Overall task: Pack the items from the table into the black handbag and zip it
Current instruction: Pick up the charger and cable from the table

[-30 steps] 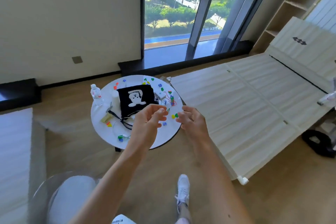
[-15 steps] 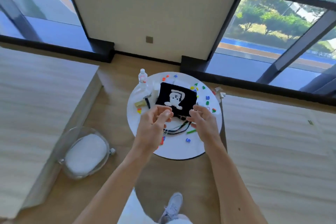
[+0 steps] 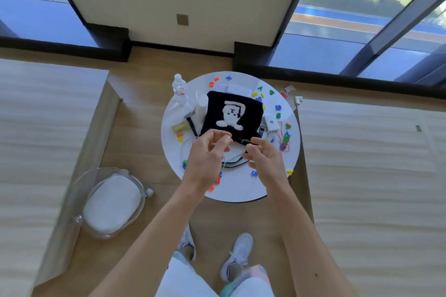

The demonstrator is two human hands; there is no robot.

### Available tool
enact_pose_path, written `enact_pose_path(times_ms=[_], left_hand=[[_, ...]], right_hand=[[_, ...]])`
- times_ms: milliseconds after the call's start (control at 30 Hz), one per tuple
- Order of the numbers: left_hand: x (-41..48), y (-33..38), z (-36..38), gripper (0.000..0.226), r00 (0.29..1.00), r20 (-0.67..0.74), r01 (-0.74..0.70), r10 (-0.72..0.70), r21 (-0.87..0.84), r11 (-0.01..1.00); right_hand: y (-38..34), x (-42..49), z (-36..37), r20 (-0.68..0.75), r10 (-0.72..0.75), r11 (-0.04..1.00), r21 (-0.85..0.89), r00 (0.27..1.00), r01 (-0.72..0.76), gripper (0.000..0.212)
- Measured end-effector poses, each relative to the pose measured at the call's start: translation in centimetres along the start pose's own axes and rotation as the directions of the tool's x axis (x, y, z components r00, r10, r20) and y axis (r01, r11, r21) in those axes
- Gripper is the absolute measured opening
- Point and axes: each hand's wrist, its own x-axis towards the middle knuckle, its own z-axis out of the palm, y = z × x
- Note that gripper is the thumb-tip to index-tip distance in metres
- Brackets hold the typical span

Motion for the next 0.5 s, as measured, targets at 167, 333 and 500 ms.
enact_pose_path(times_ms=[167,333,500], left_hand=[[3.7,-4.2,1.6,0.015,0.997,-0.011,0.072,-0.071,0.040,0.997],[7.1,-11.2,3.7,0.013,0.991,-0.071,0.115,-0.110,0.080,0.990],[11.2,-20.0,5.3,0.012,0.991,-0.083,0.112,-0.102,0.122,0.986]], right_hand=[[2.7,4.7,0.1,0.023,0.044,0.999,0.008,0.999,-0.044,0.031],[7.7,11.3,0.7,0.067,0.043,0.999,-0.013,0.997,-0.042,0.032],[14.7,18.4,1.9,0.105,-0.001,0.997,-0.074,0.994,0.009,0.034]])
